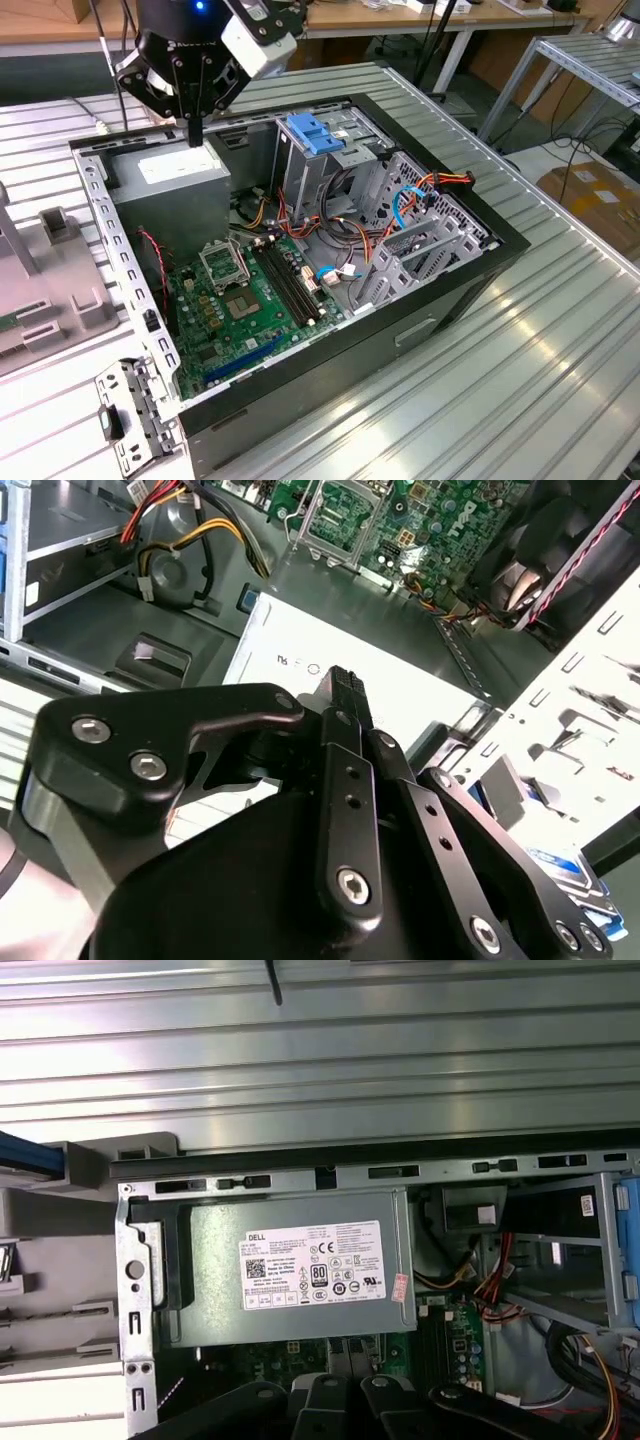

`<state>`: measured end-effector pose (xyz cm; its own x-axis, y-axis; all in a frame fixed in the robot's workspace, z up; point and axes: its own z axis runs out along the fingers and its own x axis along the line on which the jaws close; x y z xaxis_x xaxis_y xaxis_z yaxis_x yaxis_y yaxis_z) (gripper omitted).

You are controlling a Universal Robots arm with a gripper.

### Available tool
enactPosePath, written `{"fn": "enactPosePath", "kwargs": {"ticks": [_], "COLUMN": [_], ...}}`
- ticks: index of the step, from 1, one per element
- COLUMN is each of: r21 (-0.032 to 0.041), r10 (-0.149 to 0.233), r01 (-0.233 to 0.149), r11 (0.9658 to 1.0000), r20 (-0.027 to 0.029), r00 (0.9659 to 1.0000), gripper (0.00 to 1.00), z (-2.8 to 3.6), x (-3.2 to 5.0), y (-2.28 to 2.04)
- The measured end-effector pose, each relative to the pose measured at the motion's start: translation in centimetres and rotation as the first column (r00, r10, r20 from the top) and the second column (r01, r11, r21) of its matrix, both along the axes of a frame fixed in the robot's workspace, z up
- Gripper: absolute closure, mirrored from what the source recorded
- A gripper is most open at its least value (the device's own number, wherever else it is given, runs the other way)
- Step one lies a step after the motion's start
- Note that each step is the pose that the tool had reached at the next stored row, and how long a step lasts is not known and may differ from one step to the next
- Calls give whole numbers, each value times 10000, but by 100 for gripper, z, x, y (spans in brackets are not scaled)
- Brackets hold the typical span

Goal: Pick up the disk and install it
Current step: 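Reach for the disk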

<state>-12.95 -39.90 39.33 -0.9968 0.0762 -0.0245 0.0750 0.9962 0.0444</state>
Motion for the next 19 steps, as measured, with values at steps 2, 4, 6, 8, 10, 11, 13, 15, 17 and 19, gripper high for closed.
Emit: {"fn": "enactPosePath", "kwargs": {"ticks": [2,4,6,8,10,11,13,15,17,19], "r21": [1,0,0,0,0,0,0,0,0,0], "r10": [0,-1,-1,-1,0,0,0,0,0,0], "r01": [0,1,1,1,0,0,0,0,0,0], "r11": [10000,10000,10000,10000,10000,10000,10000,10000,10000,10000], "r20": [0,0,0,0,0,0,0,0,0,0], "r00": [10000,10000,10000,10000,10000,10000,10000,10000,10000,10000], "gripper": [89,89,89,89,89,89,89,89,89,89], "z": [0,0,0,0,0,0,0,0,0,0], "x": [-22,-44,-71,-81,-104,-110,-122,-139,-161,-178], "y": [0,0,0,0,0,0,0,0,0,0]}}
